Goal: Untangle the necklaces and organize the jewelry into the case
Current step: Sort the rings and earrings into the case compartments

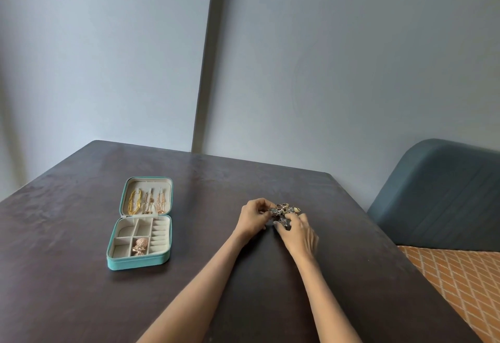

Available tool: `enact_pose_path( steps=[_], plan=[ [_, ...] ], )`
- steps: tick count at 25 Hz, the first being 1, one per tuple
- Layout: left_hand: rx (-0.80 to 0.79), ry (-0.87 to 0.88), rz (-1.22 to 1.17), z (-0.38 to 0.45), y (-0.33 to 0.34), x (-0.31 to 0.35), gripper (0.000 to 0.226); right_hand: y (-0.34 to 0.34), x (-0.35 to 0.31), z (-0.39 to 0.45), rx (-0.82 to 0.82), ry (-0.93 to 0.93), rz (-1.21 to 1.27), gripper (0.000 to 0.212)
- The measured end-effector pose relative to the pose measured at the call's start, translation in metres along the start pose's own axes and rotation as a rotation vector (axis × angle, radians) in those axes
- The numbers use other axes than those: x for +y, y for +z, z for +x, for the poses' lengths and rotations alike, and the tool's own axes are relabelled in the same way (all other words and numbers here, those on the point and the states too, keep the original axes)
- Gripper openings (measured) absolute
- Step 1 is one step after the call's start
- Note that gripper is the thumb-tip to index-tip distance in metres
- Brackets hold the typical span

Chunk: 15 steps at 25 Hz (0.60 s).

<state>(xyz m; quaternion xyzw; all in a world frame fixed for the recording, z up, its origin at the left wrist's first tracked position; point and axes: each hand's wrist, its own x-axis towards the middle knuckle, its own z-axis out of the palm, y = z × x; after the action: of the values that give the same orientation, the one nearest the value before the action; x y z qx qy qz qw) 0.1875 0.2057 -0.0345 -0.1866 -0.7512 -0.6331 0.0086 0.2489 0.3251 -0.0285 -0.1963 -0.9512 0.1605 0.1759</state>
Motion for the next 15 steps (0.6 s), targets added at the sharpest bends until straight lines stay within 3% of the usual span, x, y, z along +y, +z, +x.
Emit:
enact_pose_path(
  steps=[6,15],
  plan=[
    [0.009,0.001,0.034,0.0,0.0,0.002,0.021,0.003,0.009,0.004,0.073,-0.013,0.298,0.012],
    [0.01,-0.017,0.025,-0.001,0.002,0.001,0.023,0.006,0.012,0.005,0.049,0.044,0.446,0.004]
  ],
)
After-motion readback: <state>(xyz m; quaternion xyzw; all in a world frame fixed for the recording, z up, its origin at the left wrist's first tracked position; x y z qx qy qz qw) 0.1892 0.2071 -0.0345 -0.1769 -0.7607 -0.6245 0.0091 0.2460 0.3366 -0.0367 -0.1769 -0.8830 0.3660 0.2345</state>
